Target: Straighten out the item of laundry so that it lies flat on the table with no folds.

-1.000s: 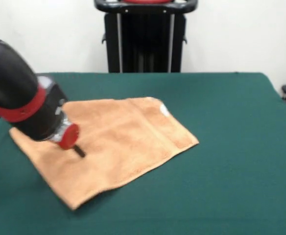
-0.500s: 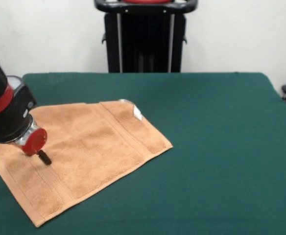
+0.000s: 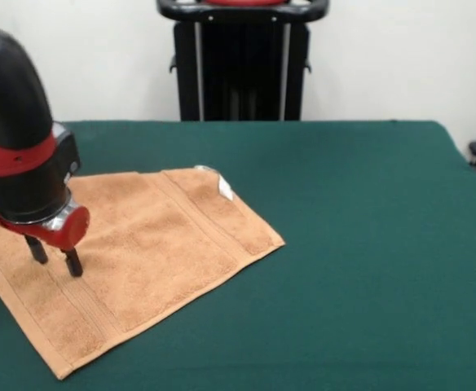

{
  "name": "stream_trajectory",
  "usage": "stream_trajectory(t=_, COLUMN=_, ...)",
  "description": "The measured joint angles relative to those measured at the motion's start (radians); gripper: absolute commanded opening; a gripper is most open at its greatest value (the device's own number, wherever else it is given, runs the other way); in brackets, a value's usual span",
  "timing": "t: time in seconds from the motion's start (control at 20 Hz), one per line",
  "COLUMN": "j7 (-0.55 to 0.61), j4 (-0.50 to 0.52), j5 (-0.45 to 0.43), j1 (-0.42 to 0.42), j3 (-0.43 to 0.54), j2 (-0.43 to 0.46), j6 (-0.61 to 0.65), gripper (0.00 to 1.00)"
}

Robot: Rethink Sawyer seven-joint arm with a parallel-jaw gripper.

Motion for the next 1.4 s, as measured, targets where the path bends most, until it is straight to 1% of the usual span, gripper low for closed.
stream_trajectory(t=0.25, j7=0.000, j4=0.034, j5=-0.011, j1=0.045, j3=-0.062, j2=-0.027, j6=-0.096, gripper=1.00)
stream_trajectory(t=0.4, j7=0.000, j4=0.043, j5=-0.015, j1=0.090, j3=-0.117, j2=-0.040, j6=-0.147, gripper=1.00)
stream_trajectory(t=0.7, j7=0.001, j4=0.051, j5=-0.017, j1=0.156, j3=-0.197, j2=-0.054, j6=-0.208, gripper=1.00)
stream_trajectory(t=0.85, j7=0.001, j4=0.055, j5=-0.011, j1=0.174, j3=-0.222, j2=-0.056, j6=-0.231, gripper=1.00)
stream_trajectory(t=1.2, j7=0.010, j4=0.065, j5=0.024, j1=0.218, j3=-0.291, j2=-0.058, j6=-0.289, gripper=1.00)
stream_trajectory(t=1.4, j7=0.015, j4=0.076, j5=0.042, j1=0.260, j3=-0.343, j2=-0.061, j6=-0.324, gripper=1.00)
